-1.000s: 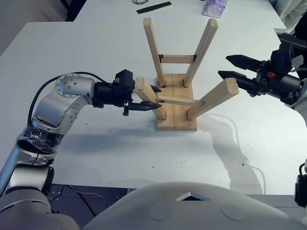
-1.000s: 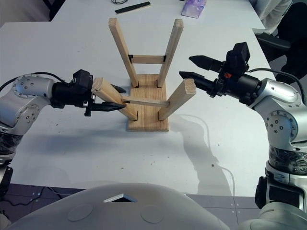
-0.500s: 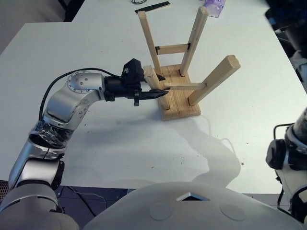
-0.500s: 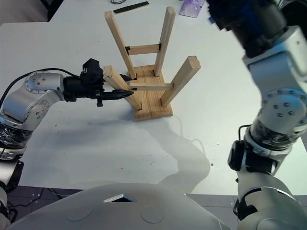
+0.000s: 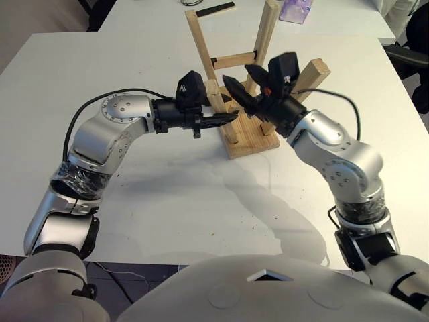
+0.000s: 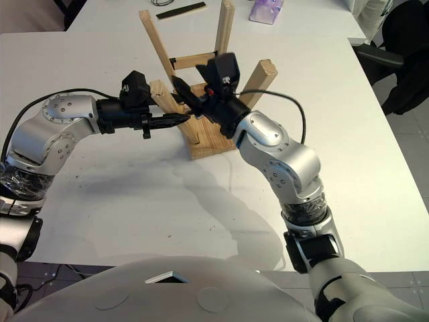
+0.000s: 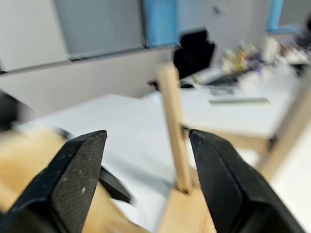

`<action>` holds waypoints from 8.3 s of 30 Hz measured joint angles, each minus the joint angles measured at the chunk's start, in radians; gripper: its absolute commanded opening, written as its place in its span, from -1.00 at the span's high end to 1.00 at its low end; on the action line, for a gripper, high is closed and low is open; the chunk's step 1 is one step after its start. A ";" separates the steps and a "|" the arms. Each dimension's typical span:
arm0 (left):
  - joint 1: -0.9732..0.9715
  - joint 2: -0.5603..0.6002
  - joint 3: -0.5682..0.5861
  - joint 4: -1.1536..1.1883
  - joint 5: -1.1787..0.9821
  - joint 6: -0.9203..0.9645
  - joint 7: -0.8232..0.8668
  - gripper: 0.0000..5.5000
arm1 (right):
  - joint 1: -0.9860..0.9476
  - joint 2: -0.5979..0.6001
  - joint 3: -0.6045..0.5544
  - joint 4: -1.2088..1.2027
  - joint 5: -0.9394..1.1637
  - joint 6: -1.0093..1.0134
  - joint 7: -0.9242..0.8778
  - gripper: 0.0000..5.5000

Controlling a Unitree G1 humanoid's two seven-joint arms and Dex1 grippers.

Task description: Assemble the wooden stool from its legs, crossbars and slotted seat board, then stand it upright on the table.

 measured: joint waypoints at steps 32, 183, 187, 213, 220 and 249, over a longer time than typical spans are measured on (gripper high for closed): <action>-0.030 -0.025 -0.002 0.003 0.029 0.041 0.034 0.25 | -0.068 0.081 -0.186 0.009 0.098 -0.086 0.125 -0.13; 0.960 -0.055 0.461 -0.136 0.245 -0.486 0.070 0.10 | 0.560 -0.680 -0.575 -0.074 -0.036 -0.057 1.167 -0.57; 0.921 -0.058 0.460 0.017 0.289 -0.553 0.040 0.10 | 0.578 -0.688 -0.452 -0.020 -0.118 -0.178 1.229 -0.57; 0.747 -0.131 0.383 0.292 0.358 -0.706 0.020 0.11 | 0.505 -0.344 -0.083 -0.016 -0.134 -0.205 1.004 0.33; 0.613 -0.087 0.521 0.640 0.350 -0.826 0.122 0.11 | 0.495 -0.297 -0.139 -0.152 0.115 0.026 0.859 0.34; 0.587 -0.168 0.553 0.755 0.351 -0.960 0.317 0.11 | -0.114 0.181 -0.512 0.263 0.923 -0.491 -0.651 0.50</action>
